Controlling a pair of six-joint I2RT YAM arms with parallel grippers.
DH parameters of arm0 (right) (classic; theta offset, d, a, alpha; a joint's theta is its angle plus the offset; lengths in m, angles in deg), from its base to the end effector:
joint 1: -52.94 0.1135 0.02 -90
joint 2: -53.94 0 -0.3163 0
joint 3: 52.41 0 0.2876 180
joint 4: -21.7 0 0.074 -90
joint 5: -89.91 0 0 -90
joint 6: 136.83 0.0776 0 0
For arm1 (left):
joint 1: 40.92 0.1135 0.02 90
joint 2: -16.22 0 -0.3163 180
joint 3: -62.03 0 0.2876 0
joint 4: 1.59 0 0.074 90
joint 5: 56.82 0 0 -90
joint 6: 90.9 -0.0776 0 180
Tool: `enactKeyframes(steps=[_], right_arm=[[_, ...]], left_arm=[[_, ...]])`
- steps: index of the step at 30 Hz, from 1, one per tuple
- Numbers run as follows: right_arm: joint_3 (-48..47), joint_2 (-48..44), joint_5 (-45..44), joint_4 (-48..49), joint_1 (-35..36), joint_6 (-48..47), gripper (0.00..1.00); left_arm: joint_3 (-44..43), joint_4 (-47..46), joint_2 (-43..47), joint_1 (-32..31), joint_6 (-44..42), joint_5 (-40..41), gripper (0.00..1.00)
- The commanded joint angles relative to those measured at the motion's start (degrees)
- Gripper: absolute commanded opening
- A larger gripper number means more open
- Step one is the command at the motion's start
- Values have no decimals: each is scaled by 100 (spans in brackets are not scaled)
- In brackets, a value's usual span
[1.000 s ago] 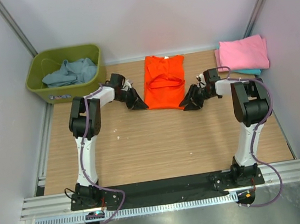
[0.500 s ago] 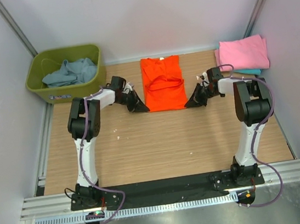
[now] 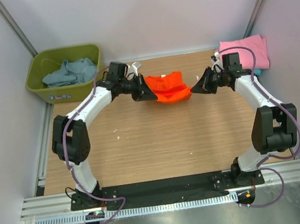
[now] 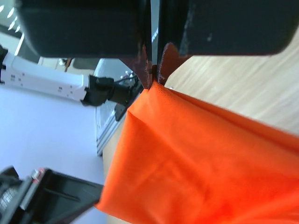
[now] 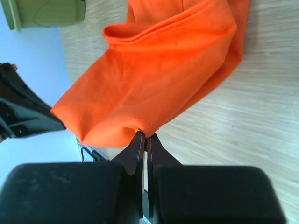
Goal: Fold and stack the t-shirts
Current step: Fold the tshirt
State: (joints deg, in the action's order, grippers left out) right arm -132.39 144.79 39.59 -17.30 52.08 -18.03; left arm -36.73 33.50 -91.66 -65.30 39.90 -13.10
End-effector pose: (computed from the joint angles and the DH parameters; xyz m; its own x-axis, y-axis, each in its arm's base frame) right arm 0.3940 0.0436 0.2733 -0.8626 0.3838 -0.3296 0.0178 0.6742 0.7383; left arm 0.4255 -0.2544 0.2799 -0.9755 -0.0537 -0.2133 0.1582 0.5027 -0.8499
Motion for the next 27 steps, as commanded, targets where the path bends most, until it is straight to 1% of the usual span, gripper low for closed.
enactKeyframes(steps=[1, 7, 12, 15, 19, 21, 27], right_arm=[[167, -436, 259, -415, -10, -85, 2], [519, -972, 330, -547, -10, -76, 2], [598, -938, 330, -363, 7, 20, 1], [423, -832, 365, -240, 60, 56, 1], [63, -455, 409, -143, 86, 56, 1], [-174, -270, 383, -64, 306, 3, 1], [-913, 635, 268, 323, 552, -102, 1]], left_arm=[[216, 226, 626, -260, -440, 13, 0], [691, 490, 1137, -410, -792, 154, 0], [1042, 613, 1436, -410, -880, 260, 0], [1280, 596, 1576, -366, -863, 286, 0], [1473, 596, 1682, -217, -810, 366, 0], [1465, 578, 1647, -42, -740, 383, 0], [1061, 552, 1235, 451, -740, 497, 0]])
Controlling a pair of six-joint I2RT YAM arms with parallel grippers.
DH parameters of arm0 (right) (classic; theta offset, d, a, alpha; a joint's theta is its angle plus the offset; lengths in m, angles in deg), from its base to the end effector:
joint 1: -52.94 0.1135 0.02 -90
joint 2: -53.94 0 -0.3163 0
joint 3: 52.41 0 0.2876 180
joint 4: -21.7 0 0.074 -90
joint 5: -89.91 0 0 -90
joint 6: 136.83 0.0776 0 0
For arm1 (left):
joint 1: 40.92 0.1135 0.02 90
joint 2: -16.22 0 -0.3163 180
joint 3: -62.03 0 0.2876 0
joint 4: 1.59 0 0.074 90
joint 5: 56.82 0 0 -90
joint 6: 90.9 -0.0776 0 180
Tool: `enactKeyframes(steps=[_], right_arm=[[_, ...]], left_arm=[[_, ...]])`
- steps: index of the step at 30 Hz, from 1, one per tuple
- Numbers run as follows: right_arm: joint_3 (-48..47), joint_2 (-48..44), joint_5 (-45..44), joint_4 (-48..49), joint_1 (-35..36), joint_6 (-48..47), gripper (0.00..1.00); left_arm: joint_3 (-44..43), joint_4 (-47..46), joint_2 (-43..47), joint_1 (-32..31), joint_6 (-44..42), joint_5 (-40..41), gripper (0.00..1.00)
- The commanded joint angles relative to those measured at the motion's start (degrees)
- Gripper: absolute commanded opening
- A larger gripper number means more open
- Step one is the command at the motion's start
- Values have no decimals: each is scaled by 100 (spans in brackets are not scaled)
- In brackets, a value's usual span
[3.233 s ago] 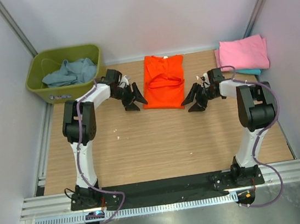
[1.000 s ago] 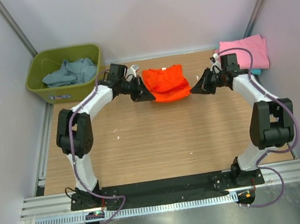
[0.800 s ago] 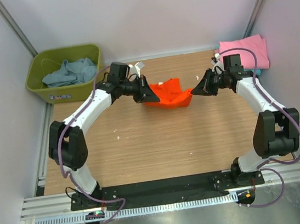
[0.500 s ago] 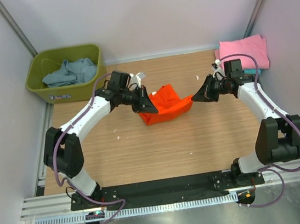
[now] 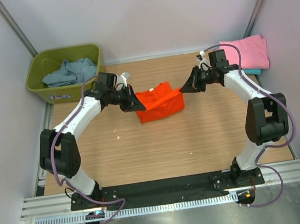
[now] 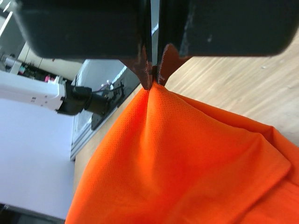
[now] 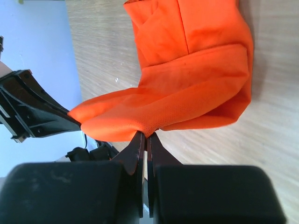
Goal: Fold and stack the t-shirts
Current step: Fold the tshirt
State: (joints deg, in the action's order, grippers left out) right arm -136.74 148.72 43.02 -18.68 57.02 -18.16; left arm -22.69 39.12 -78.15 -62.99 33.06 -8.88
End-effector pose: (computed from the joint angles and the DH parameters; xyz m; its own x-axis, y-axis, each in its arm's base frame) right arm 0.4069 0.0822 0.2752 -0.9100 0.2862 -0.3000 -0.0523 0.6384 0.7679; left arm 0.3619 -0.2028 0.2793 -0.9690 -0.0547 -0.2410 0.1612 0.5991 -0.7843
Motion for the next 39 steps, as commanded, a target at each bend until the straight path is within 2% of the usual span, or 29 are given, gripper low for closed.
enactKeyframes(steps=[1, 7, 9, 10, 11, 12, 13, 14, 16, 17, 18, 21, 27, 30, 31, 34, 39], right_arm=[[-627, 399, -101, 461, 93, -141, 2], [-2041, 1691, -189, 644, 234, -177, 1], [-2717, 2384, -181, 803, 260, -125, 2], [-3373, 2691, -233, 951, 330, -177, 1], [-3727, 3225, -329, 927, 383, -264, 14], [-4061, 3518, -399, 944, 418, -456, 30], [-4630, 3730, -452, 927, 488, -502, 47], [-4819, 3880, -479, 944, 506, -511, 51], [-4961, 3952, -523, 962, 498, -607, 59], [-4944, 3873, -558, 883, 480, -730, 68], [-4883, 3698, -567, 778, 454, -835, 68], [-4383, 3346, -488, 470, 235, -1064, 69], [-3766, 3266, -348, 207, -152, -1310, 69], [-3757, 3397, -86, 144, -153, -1381, 69], [-3783, 3450, -5, 144, -153, -1372, 69], [-3827, 3678, 327, 249, -118, -1285, 69], [-3775, 3925, 689, 294, -30, -1232, 69]], left_arm=[[-534, -10, -317, 298, -56, 119, 0], [-1640, 95, -1205, 756, -292, 312, 0], [-2228, 226, -1759, 896, -389, 628, 0], [-2424, 410, -2100, 940, -581, 864, 0], [-2591, 455, -2251, 950, -687, 1223, 0], [-2923, 517, -2392, 967, -802, 1453, 4], [-3101, 613, -2541, 958, -977, 1577, 25], [-3250, 657, -2682, 950, -1083, 1735, 32], [-3515, 797, -2649, 906, -1163, 1973, 51], [-3559, 851, -2535, 871, -1154, 2052, 56], [-3542, 877, -2456, 871, -1137, 2062, 59], [-3341, 886, -2165, 871, -1128, 1939, 60], [-2752, 1167, -1963, 897, -1154, 1939, 61], [-2453, 1124, -1980, 993, -822, 1387, 62], [-2374, 1045, -2006, 1107, -707, 924, 64], [-2022, 536, -2103, 1414, -92, 219, 69], [-2022, 403, -2252, 1503, -109, 146, 67]])
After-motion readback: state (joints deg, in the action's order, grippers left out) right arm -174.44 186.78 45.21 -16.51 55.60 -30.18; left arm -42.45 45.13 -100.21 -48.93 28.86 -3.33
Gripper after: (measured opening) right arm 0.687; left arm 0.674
